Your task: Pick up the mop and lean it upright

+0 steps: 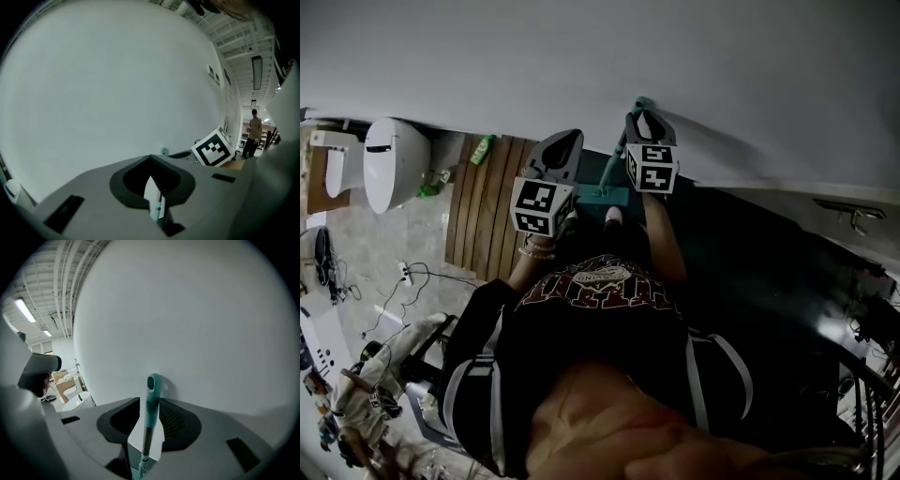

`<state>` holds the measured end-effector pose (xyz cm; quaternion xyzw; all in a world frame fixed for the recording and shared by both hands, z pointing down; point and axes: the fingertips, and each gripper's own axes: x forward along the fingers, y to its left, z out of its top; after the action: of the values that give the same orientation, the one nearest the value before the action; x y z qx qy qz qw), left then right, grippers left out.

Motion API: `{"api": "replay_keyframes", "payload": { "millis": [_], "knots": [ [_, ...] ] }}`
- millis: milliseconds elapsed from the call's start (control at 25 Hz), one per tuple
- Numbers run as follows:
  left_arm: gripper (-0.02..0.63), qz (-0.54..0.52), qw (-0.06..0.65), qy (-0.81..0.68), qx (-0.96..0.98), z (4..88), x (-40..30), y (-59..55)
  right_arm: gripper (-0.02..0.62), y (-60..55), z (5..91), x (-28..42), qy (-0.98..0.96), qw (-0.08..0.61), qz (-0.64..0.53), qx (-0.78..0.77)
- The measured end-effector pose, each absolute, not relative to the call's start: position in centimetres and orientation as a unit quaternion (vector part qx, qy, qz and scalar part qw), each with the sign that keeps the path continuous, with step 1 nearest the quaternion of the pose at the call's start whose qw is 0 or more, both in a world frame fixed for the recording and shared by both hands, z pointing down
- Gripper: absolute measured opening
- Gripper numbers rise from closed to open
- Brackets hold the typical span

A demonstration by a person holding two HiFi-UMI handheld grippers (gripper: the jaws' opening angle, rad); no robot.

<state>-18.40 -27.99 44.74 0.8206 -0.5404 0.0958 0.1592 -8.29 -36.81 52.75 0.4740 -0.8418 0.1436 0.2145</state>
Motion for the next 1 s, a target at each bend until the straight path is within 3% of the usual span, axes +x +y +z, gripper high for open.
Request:
{"api": "replay_keyframes", "payload": {
  "millis": [1000],
  "knots": [
    [0.038,0.088,0.156,-0.546,0.819,44.3,-20.9,-26.7,0.123,-38.1,53.9,-8.3,-0.809,0.224,0.14,0.525]
  ]
}}
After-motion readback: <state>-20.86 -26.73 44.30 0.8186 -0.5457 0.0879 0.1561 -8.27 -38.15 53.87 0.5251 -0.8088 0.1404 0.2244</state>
